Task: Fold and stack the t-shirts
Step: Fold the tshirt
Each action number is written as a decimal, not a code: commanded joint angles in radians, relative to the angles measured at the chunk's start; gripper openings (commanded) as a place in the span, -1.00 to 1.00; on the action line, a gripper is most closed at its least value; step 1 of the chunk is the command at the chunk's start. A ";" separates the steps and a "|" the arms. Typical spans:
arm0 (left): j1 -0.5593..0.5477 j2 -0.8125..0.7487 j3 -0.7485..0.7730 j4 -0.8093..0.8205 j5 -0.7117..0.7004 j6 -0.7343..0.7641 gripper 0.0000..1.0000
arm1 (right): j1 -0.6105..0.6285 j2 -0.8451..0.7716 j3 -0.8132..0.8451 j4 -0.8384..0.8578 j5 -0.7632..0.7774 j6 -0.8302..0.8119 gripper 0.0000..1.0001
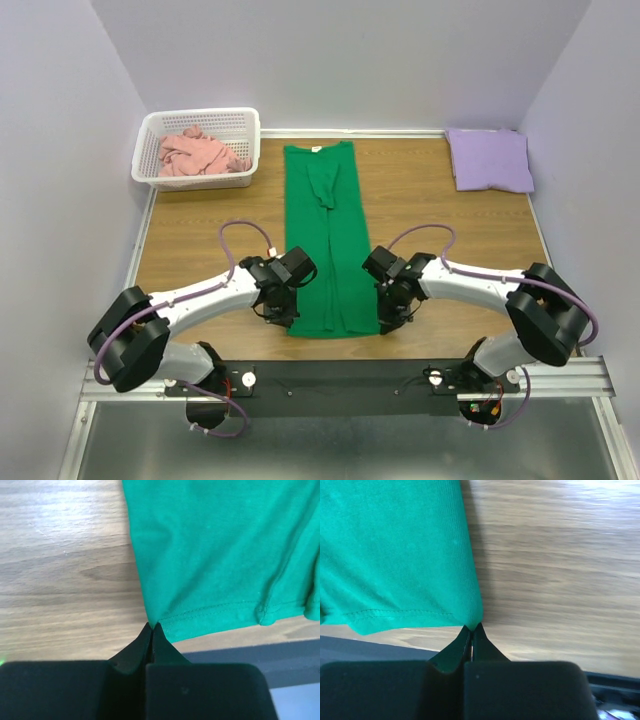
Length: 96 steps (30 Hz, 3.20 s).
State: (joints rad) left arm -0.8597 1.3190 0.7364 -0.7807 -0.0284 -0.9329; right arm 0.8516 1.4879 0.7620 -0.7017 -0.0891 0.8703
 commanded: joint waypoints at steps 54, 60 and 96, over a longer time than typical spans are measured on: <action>0.453 0.520 0.511 0.366 -0.174 0.499 -0.91 | -0.272 0.503 0.695 0.126 0.311 -0.508 -0.99; 0.453 0.456 0.524 0.347 -0.191 0.490 0.17 | -0.272 0.460 0.695 0.125 0.307 -0.504 -0.33; 0.205 0.388 0.155 0.491 -0.082 0.206 -0.66 | -0.209 0.600 0.689 0.387 0.083 -0.344 -0.62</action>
State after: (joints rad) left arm -0.6456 1.6848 0.9466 -0.2867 -0.1352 -0.7074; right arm 0.6521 2.0411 1.4006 -0.3374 -0.0933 0.5144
